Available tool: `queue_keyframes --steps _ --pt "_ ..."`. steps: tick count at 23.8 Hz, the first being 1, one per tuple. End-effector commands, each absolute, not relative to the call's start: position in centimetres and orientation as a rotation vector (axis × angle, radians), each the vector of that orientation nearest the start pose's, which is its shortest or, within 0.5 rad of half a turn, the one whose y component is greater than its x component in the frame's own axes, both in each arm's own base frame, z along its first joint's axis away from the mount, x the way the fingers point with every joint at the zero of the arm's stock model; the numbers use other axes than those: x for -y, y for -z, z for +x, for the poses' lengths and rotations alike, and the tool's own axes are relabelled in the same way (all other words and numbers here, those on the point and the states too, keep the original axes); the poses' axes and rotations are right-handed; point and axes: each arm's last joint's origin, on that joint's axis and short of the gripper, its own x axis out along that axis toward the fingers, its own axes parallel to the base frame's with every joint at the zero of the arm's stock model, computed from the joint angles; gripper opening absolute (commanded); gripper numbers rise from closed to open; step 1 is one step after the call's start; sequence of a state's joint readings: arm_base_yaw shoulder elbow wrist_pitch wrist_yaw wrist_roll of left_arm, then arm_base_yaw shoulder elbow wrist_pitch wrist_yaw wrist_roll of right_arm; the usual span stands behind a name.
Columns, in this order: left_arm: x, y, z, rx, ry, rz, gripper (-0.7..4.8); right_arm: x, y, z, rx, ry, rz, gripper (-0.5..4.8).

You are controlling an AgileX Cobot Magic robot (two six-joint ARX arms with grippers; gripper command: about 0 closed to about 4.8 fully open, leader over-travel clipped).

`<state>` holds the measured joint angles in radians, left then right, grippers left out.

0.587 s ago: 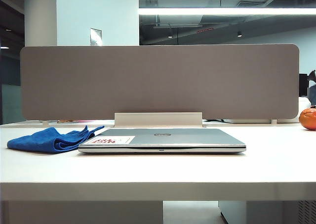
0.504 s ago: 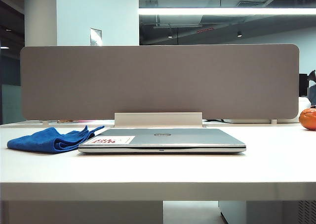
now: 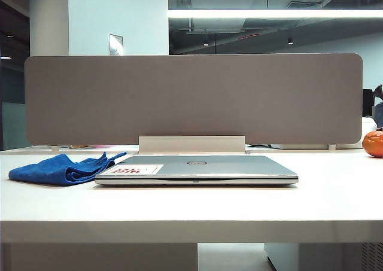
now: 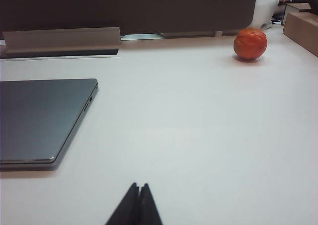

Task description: Pick up the blue rag and put it over the laptop.

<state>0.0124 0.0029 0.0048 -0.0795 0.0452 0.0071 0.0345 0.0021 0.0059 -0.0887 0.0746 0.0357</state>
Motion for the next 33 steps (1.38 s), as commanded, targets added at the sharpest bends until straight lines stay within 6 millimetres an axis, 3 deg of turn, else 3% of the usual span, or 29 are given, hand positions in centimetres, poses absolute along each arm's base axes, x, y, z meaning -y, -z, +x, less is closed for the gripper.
queue_keyframes --steps 1,10,13,23,33 --pt "0.0 -15.9 9.7 -0.070 0.035 0.005 -0.06 -0.2 -15.6 9.7 -0.076 0.031 0.047 -0.05" --pt "0.0 -15.9 9.7 -0.069 0.034 0.006 -0.06 -0.3 -15.6 9.7 -0.078 -0.004 0.185 -0.05" --pt "0.0 -15.9 9.7 -0.069 0.032 0.006 -0.06 -0.5 -15.6 9.7 -0.086 -0.095 0.189 -0.05" --pt "0.0 -15.8 9.7 -0.077 0.032 0.005 -0.06 -2.0 -16.0 9.2 -0.104 -0.645 0.199 -0.05" --pt "0.0 -15.5 9.7 -0.106 0.031 0.004 -0.06 -2.2 -16.3 9.0 -0.109 -0.748 0.241 -0.05"
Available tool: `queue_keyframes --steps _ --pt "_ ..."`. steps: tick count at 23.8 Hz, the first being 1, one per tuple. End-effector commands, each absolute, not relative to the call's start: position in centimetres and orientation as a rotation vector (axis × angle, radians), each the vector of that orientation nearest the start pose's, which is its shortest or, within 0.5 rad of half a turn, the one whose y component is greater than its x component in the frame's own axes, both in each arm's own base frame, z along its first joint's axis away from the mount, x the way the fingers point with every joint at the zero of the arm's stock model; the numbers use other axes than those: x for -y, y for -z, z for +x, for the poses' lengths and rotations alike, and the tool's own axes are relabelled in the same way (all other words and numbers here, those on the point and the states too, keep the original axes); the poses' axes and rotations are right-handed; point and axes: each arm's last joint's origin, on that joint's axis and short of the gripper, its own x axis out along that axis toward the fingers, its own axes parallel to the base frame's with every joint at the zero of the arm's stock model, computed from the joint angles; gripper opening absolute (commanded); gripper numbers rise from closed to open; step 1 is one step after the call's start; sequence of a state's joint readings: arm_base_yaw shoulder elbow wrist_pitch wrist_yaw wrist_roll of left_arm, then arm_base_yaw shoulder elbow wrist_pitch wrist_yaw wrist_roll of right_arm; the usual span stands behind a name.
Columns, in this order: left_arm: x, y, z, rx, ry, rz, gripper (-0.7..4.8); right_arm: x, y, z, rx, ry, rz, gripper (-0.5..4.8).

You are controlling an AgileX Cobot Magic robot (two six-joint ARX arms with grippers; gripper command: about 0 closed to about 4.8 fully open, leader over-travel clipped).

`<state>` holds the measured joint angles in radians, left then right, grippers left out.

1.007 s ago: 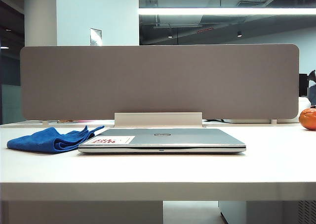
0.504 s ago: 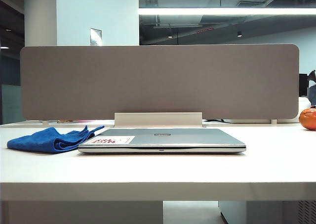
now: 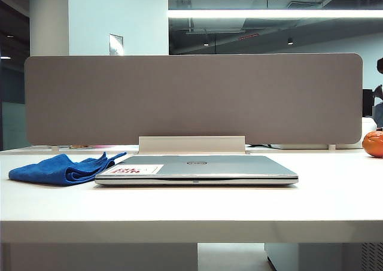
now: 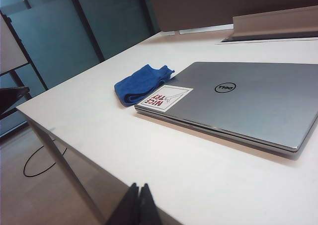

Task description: Pick up the blue rag and put it over the laptop.

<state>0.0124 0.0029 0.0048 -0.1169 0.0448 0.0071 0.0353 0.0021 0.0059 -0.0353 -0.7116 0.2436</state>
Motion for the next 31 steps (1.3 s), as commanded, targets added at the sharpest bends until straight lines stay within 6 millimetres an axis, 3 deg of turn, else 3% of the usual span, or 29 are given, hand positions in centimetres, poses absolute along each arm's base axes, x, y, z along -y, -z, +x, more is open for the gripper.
queue_keyframes --steps 1,9,12,21,24,26,31 --pt "0.0 -15.5 9.7 -0.105 0.031 0.004 -0.06 -2.2 -16.3 9.0 -0.109 -0.747 0.241 -0.05" --pt "0.0 -16.1 9.7 -0.060 0.029 -0.105 -0.06 -2.2 -16.3 9.0 -0.109 -0.746 0.241 -0.05" --pt "0.0 -17.5 9.4 -0.027 0.034 -0.199 -0.06 -2.2 -16.3 9.0 -0.108 -0.744 0.241 -0.05" --pt "0.2 -21.4 9.6 -0.054 0.094 -0.194 -0.06 -2.2 -16.3 9.0 -0.107 -0.737 0.241 -0.05" --pt "0.2 -22.8 10.3 -0.092 0.090 -0.196 -0.06 -2.2 -16.3 9.0 -0.107 -0.737 0.241 -0.05" --pt "0.1 -24.4 11.7 -0.139 0.086 -0.199 -0.06 -2.2 -16.3 9.0 -0.107 -0.738 0.241 -0.05" --pt "0.1 -26.4 14.5 -0.226 0.077 -0.206 -0.06 -2.2 -16.3 9.0 -0.107 -0.738 0.241 -0.05"
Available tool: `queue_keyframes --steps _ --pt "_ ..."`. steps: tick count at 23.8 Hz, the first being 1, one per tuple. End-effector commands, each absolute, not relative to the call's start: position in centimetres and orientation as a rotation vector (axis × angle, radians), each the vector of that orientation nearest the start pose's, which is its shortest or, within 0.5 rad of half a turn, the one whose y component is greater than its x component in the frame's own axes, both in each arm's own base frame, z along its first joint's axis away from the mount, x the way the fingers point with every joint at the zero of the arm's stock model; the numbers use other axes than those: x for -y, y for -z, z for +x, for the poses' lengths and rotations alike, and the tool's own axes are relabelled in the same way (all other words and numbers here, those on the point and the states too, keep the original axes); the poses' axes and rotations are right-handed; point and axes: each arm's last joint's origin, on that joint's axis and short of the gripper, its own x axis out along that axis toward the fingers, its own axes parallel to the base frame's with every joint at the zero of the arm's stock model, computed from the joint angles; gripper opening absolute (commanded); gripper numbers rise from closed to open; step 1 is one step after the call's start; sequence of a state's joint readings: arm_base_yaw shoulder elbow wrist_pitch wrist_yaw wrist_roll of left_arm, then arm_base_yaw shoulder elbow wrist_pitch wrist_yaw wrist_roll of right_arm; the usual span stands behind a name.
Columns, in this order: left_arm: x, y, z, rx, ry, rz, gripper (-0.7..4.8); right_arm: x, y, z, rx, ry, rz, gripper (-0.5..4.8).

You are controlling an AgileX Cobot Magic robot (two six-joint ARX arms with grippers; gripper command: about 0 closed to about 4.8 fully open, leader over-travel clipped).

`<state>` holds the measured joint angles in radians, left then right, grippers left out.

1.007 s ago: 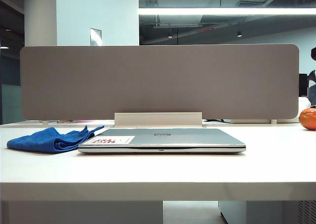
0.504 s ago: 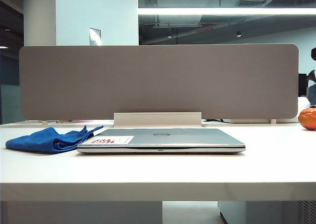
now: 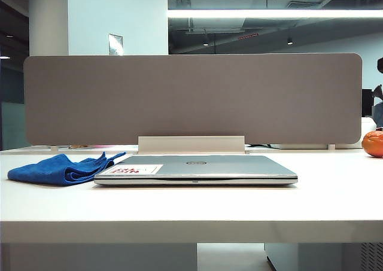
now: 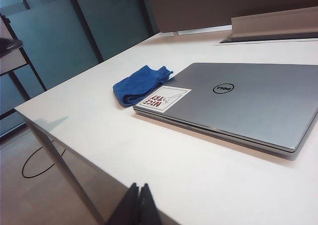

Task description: Pick up the blue rag and put it over the laptop.

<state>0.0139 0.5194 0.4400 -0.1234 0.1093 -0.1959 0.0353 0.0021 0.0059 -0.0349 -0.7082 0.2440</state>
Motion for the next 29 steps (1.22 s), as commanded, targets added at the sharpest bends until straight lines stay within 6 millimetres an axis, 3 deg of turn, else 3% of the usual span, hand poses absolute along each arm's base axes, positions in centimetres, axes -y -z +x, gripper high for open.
queue_keyframes --steps 1,10,20,21,23,27,28,29 --pt "0.1 -26.9 15.5 -0.253 0.074 -0.210 -0.06 -2.2 -16.3 9.0 -0.107 -0.738 0.241 -0.05" --pt "0.0 -28.2 24.4 -0.440 0.058 -0.221 -0.05 -2.2 -16.3 9.0 -0.107 -0.735 0.241 -0.05" --pt "-0.7 -24.8 31.9 -0.616 0.024 -0.230 0.04 -2.2 -16.2 9.0 -0.109 -0.720 0.242 -0.05" --pt "-1.0 -24.0 32.8 -0.641 0.011 -0.235 0.51 -2.2 -16.2 9.0 -0.110 -0.720 0.242 -0.05" --pt "-1.8 -23.1 34.0 -0.673 -0.014 -0.245 0.95 -2.2 -16.2 9.0 -0.112 -0.719 0.243 -0.05" --pt "-2.9 -21.4 35.2 -0.718 -0.044 -0.256 1.13 -2.2 -16.2 9.0 -0.112 -0.719 0.244 -0.05" --pt "-2.9 -21.0 35.4 -0.725 -0.046 -0.257 1.47 -2.2 -16.2 9.0 -0.112 -0.719 0.243 -0.05" --pt "-3.1 -20.2 35.7 -0.742 -0.053 -0.247 2.22 -2.2 -16.2 9.0 -0.112 -0.719 0.244 -0.05"
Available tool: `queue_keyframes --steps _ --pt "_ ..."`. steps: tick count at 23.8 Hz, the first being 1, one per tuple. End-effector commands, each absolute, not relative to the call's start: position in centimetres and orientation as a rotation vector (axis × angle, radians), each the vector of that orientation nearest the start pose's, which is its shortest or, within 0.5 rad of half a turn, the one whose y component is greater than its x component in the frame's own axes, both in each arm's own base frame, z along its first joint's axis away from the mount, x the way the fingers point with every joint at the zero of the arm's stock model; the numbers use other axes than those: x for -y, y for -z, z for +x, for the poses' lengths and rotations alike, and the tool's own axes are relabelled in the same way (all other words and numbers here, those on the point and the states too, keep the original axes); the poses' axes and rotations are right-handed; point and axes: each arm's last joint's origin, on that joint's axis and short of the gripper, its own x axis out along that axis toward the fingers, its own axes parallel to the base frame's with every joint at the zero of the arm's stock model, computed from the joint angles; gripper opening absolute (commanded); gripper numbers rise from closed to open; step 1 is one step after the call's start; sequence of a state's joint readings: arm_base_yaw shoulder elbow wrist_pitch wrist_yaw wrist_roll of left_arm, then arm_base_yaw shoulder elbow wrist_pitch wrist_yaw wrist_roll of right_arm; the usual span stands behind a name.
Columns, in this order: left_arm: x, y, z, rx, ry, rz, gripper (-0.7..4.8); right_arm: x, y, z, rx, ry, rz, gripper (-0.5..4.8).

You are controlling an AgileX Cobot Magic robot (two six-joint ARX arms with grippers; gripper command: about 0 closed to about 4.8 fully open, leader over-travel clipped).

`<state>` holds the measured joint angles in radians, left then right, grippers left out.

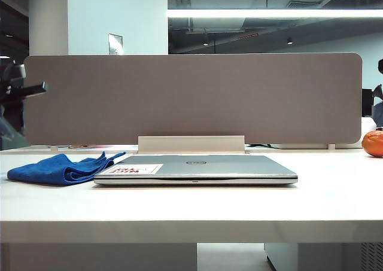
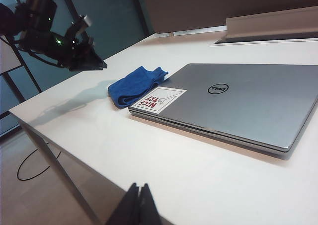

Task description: Pick up the blue rag and put it over the laptop.

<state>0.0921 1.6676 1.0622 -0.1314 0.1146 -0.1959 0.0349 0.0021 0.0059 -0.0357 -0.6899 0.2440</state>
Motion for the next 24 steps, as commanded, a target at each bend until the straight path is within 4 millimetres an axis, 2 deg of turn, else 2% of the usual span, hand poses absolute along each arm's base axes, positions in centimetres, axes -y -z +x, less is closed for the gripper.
queue_keyframes --steps 1,4,10,21,24 --pt "-3.1 -19.9 35.8 -0.751 -0.050 -0.237 2.43 -2.2 -16.2 9.0 -0.112 -0.719 0.244 -0.05" --pt "-3.1 -18.3 36.3 -0.788 -0.040 -0.208 2.52 -2.2 -16.2 9.0 -0.113 -0.719 0.244 -0.05" --pt "-3.2 -17.7 36.7 -0.774 -0.041 -0.201 2.51 -2.2 -16.2 9.0 -0.113 -0.719 0.244 -0.05" --pt "-3.2 -14.9 36.7 -0.902 -0.049 -0.212 2.46 -2.1 -16.2 9.0 -0.112 -0.711 0.244 -0.05" --pt "-3.2 -14.7 36.7 -0.910 -0.049 -0.213 2.25 -2.1 -16.2 9.0 -0.112 -0.711 0.244 -0.05"
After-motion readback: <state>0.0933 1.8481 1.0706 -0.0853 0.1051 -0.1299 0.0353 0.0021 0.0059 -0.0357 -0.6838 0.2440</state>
